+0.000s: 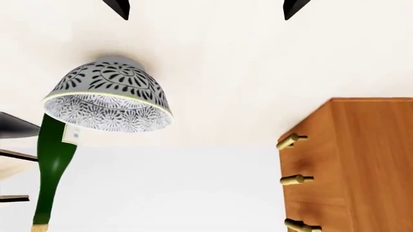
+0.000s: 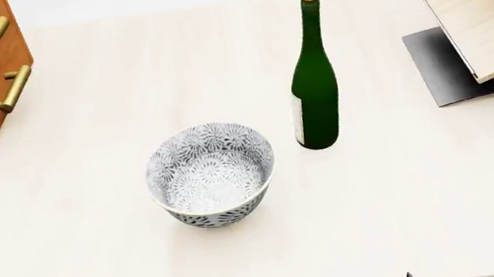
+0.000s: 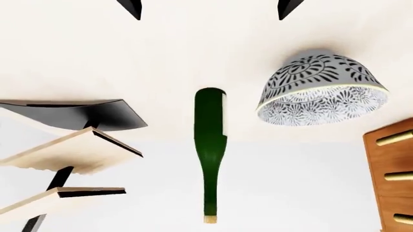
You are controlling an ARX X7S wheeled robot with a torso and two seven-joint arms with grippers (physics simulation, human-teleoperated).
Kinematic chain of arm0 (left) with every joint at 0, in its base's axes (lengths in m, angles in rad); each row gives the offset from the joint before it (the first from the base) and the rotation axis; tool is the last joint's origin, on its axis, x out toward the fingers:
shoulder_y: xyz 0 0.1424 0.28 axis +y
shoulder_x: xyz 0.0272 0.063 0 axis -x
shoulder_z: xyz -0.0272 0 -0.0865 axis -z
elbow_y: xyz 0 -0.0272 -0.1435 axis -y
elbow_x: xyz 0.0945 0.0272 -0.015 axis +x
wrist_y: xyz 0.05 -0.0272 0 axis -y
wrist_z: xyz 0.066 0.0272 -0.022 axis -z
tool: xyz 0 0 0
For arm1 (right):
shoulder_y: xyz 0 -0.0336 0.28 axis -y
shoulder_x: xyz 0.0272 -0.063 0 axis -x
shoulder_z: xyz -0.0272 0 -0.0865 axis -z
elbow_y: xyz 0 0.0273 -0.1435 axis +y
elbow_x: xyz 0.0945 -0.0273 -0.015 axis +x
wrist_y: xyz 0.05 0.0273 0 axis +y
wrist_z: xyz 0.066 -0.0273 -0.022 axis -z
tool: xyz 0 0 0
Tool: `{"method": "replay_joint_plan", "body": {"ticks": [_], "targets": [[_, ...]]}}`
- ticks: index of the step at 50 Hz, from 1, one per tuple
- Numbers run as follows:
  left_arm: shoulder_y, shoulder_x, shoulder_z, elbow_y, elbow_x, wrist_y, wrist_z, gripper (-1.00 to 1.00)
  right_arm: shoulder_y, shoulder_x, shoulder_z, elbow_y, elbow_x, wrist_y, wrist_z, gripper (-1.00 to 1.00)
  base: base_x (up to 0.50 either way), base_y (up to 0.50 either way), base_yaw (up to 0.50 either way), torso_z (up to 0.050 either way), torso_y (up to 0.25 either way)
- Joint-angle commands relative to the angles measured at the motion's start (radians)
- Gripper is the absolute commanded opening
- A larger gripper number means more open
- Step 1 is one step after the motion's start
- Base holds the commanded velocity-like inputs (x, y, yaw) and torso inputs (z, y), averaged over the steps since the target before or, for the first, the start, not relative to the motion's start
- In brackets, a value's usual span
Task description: Put the wine bottle on the wine rack.
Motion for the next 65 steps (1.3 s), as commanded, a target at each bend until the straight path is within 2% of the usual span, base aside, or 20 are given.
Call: {"method": "replay_joint_plan", "body": {"ticks": [1,12,23,36,44,59,65], "targets": [[0.033,-0.026,0.024,0.121,-0.013,-0.023,-0.028,1.00,-0.035,0.028,-0.025,-0.137,0.002,0.021,0.031,1.00,0.00,0.00,0.00,0.000,0.000],[0.084,-0.052,0.029,0.308,-0.023,-0.057,-0.052,1.00,-0.091,0.055,-0.037,-0.363,0.006,0.062,0.051,1.00,0.00,0.00,0.00,0.000,0.000],[0.146,-0.075,0.026,0.493,-0.041,-0.025,-0.076,1.00,-0.147,0.082,-0.023,-0.591,0.067,0.080,0.057,1.00,0.00,0.00,0.00,0.000,0.000],[0.189,-0.094,0.025,0.593,-0.038,0.044,-0.098,1.00,-0.190,0.093,-0.028,-0.640,0.018,-0.101,0.082,1.00,0.00,0.00,0.00,0.000,0.000],[0.218,-0.099,0.023,0.616,-0.044,0.153,-0.102,1.00,-0.204,0.103,-0.026,-0.669,0.036,-0.150,0.089,1.00,0.00,0.00,0.00,0.000,0.000],[0.241,-0.108,0.038,0.608,-0.027,0.267,-0.112,1.00,-0.213,0.118,-0.036,-0.667,0.041,-0.199,0.097,1.00,0.00,0.00,0.00,0.000,0.000],[0.238,-0.113,0.039,0.605,-0.033,0.269,-0.120,1.00,-0.212,0.125,-0.041,-0.666,0.045,-0.202,0.100,1.00,0.00,0.00,0.00,0.000,0.000]]}}
